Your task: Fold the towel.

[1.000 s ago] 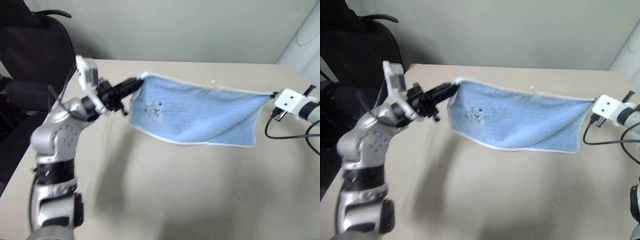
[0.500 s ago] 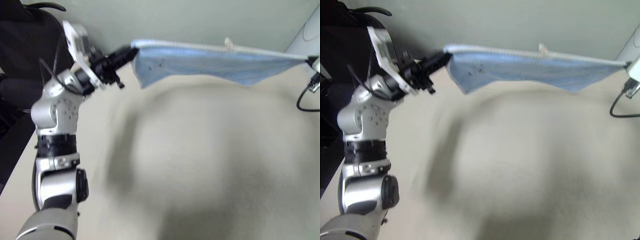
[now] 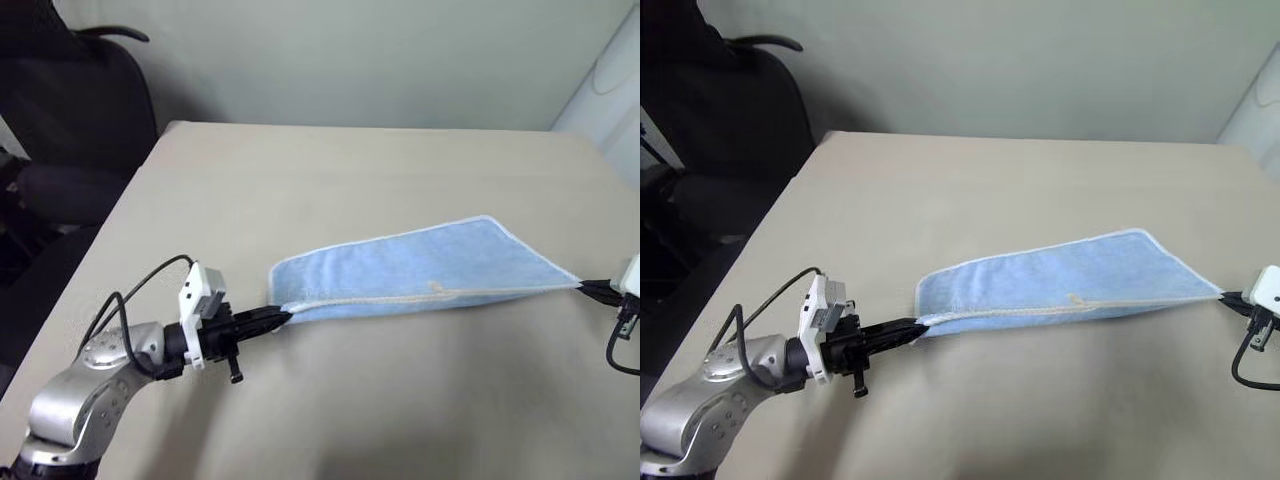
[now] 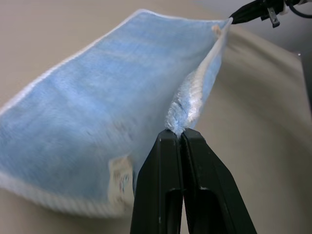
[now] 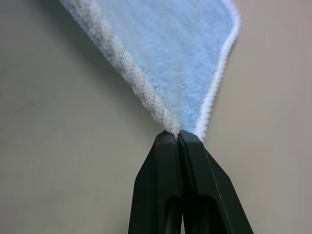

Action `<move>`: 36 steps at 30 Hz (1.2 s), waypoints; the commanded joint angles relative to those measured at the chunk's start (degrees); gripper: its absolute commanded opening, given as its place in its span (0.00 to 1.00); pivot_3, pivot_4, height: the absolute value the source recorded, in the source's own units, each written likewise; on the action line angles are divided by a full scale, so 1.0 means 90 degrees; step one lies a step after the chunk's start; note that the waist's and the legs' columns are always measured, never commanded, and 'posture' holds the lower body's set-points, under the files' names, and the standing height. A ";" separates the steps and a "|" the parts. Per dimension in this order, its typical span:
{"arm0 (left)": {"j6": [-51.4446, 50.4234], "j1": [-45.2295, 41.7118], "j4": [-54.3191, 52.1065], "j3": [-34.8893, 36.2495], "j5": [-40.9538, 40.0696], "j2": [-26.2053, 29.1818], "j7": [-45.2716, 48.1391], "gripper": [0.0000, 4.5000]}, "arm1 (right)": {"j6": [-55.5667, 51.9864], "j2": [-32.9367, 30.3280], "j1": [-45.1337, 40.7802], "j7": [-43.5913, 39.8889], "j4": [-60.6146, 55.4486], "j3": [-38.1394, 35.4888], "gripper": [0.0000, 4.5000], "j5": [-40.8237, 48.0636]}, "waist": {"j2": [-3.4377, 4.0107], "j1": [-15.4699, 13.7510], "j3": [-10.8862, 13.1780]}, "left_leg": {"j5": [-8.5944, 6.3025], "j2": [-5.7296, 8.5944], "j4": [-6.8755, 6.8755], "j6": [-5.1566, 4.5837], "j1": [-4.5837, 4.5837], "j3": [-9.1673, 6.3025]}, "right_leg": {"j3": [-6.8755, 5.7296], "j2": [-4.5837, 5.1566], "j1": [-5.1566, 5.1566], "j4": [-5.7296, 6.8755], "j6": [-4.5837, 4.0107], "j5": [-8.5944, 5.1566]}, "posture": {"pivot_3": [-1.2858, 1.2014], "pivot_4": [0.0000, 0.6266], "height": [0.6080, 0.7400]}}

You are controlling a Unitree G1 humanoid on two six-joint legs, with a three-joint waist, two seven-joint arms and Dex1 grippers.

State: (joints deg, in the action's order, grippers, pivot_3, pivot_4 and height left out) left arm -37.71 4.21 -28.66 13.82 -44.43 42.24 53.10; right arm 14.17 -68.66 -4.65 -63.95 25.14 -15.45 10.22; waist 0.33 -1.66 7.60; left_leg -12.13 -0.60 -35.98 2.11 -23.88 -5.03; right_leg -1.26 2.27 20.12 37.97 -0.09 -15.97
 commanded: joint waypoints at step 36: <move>0.0102 -0.1558 0.2205 -0.0065 0.0734 -0.1213 -0.1789 0.32 | 0.1879 0.2302 -0.6208 0.2856 0.4948 0.3507 0.68 -0.3976 | 0.0019 0.0030 -0.0012 | 0.0019 -0.0028 -0.0004 -0.0030 -0.0022 0.0050 | 0.0005 0.0001 0.0100 0.0107 0.0051 -0.0015 | 0.52 0.24 1.00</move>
State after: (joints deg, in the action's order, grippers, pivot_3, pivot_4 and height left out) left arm -37.66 -9.19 -8.60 12.60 -38.06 31.46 36.94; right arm 30.33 -46.52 -59.99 -39.39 70.14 17.41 -26.69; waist 0.50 -1.39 7.50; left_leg -11.97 -0.85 -36.01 1.85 -24.08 -4.57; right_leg -1.21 2.28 21.02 38.93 0.37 -16.11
